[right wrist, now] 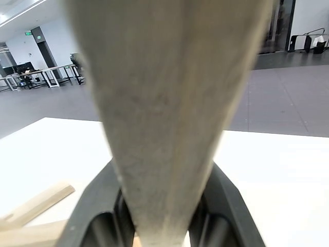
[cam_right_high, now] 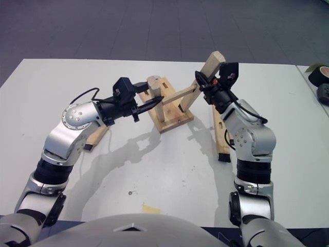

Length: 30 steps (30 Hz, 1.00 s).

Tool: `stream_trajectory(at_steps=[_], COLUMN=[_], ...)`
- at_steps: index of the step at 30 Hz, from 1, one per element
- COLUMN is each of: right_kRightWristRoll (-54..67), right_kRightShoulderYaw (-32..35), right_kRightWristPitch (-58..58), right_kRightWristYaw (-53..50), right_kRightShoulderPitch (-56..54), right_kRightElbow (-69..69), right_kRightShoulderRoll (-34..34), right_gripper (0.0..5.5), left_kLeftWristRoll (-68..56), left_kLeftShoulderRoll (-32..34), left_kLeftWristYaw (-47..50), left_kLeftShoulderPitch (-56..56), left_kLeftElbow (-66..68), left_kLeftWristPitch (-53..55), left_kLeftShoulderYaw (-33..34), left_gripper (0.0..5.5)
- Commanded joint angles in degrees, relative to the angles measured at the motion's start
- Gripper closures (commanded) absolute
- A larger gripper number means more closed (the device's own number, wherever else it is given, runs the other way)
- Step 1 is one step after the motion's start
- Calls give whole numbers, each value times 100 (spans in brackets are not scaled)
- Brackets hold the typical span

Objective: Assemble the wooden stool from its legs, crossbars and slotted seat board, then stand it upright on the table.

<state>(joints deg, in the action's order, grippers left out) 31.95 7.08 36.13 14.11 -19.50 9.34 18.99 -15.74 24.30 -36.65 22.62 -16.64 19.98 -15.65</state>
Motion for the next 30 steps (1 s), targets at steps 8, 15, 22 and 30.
stream_trajectory(at_steps=[8,15,22,30], right_kRightWristRoll=[-511,-500,-329,-79], right_kRightShoulderYaw=[-362,-381,3,351], right_kRightWristPitch=[-135,-208,-561,-593], right_kRightWristYaw=[-147,-151,-112,-145], right_kRightShoulderPitch=[197,220,16,-90], right_kRightElbow=[-281,-139,11,249], right_kRightShoulderRoll=[-491,-596,-744,-824], right_gripper=[448,448,340,217], left_kLeftWristRoll=[-662,-918,-1133,-1136], left_kLeftShoulderRoll=[88,8,-3,-14], left_kLeftWristYaw=[133,167,155,103], left_kLeftShoulderPitch=[541,648,742,908], left_kLeftElbow=[34,50,88,290], left_kLeftWristPitch=[749,860,945,908], left_kLeftShoulderYaw=[1205,1543,1820,1808], left_gripper=[292,163,50,10])
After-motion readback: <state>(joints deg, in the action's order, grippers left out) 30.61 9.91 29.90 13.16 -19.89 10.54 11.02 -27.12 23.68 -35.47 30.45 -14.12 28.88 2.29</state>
